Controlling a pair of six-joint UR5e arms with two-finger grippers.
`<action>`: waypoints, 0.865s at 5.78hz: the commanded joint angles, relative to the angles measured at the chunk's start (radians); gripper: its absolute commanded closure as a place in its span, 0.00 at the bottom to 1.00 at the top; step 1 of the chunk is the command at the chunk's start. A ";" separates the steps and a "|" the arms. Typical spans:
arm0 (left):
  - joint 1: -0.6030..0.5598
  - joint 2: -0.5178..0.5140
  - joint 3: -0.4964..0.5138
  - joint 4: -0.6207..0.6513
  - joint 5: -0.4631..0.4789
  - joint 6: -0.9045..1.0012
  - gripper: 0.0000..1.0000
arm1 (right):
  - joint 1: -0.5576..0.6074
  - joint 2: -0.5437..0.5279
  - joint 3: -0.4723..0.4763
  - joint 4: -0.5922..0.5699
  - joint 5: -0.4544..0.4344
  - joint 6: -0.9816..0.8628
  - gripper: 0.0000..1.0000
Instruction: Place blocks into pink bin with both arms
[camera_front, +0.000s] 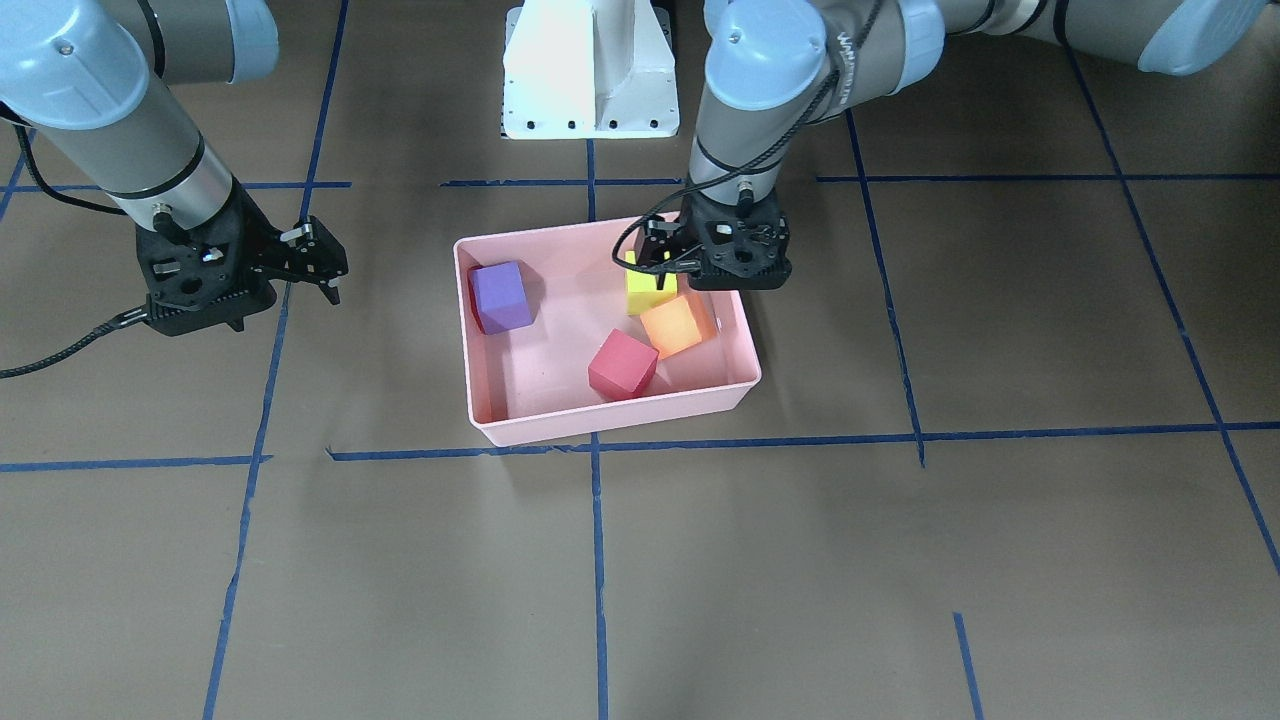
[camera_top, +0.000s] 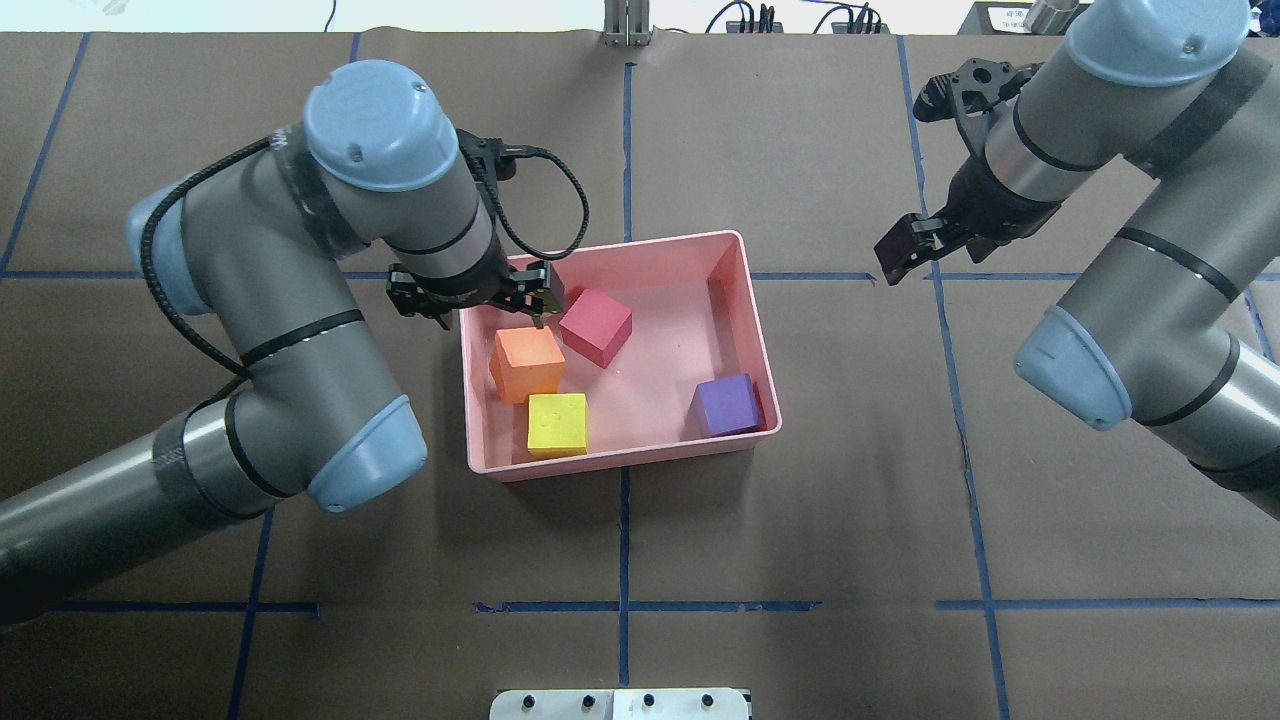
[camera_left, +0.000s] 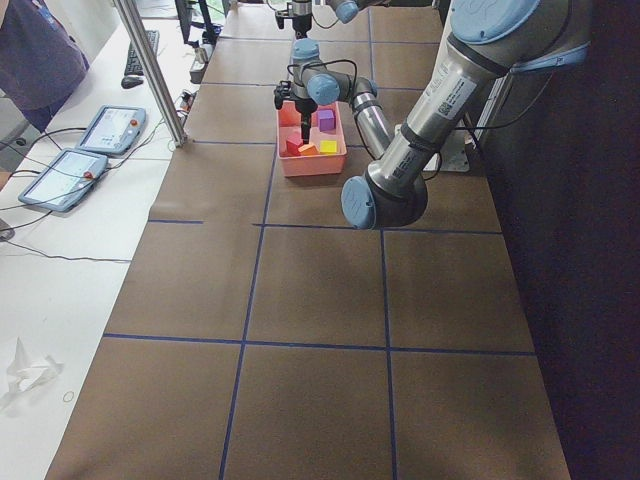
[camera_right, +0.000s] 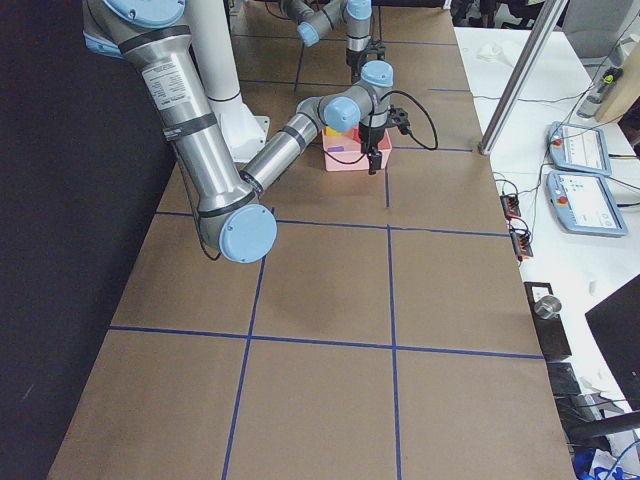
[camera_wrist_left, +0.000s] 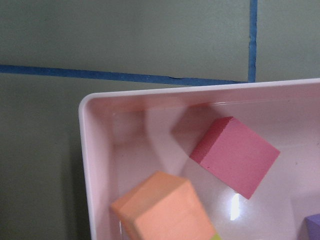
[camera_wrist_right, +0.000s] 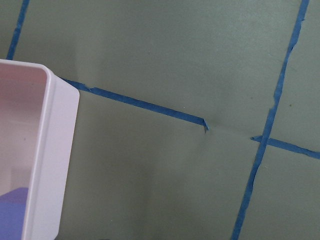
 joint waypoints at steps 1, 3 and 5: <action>-0.115 0.143 -0.077 0.000 -0.063 0.261 0.00 | 0.074 -0.128 0.054 0.000 0.038 -0.154 0.00; -0.310 0.305 -0.088 -0.007 -0.176 0.641 0.00 | 0.273 -0.335 0.077 0.000 0.124 -0.492 0.00; -0.550 0.471 -0.062 -0.010 -0.264 0.994 0.00 | 0.494 -0.531 0.065 -0.002 0.161 -0.830 0.00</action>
